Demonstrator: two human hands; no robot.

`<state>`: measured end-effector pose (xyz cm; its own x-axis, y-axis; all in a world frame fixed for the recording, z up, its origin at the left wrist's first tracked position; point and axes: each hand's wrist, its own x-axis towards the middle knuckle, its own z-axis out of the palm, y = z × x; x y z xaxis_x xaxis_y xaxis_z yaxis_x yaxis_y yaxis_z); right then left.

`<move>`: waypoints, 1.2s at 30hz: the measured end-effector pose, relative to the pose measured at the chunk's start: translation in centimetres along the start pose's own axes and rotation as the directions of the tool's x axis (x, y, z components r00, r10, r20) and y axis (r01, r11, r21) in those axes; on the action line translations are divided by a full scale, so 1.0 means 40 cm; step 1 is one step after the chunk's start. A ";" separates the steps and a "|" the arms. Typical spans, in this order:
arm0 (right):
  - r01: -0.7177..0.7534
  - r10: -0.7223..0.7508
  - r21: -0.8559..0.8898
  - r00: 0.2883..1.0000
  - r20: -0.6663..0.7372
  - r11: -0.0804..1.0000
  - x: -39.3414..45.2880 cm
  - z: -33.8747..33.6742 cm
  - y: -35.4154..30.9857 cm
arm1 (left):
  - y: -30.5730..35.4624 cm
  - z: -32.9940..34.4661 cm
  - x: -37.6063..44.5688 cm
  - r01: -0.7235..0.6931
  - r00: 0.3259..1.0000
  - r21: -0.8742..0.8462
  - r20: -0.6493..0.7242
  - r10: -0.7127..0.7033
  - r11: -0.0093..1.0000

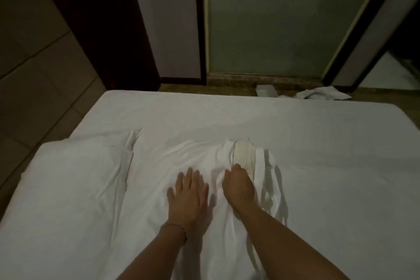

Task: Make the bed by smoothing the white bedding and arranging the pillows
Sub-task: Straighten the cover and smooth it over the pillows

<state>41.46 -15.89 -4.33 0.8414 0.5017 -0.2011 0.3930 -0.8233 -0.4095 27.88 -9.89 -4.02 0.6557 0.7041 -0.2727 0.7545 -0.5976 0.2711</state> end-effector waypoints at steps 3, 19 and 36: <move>-0.014 0.014 -0.002 0.998 -0.056 1.000 0.003 0.004 0.016 | 0.013 -0.047 0.113 -0.068 0.998 -0.037 -0.017 0.068 0.997; -0.072 0.082 0.096 0.991 -0.102 0.993 -0.008 -0.040 0.071 | -0.024 0.019 0.109 -0.071 0.993 -0.047 0.096 0.076 0.996; -0.233 0.255 0.393 0.967 -0.004 0.890 -0.007 -0.108 0.343 | 0.208 0.114 0.130 -0.174 0.978 -0.011 0.111 0.174 0.985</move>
<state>48.20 -28.48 -6.05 0.9151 0.2745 -0.2953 0.0081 -0.7448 -0.6672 37.68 -12.95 -7.38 0.7759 0.5424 -0.3222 0.6288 -0.7065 0.3249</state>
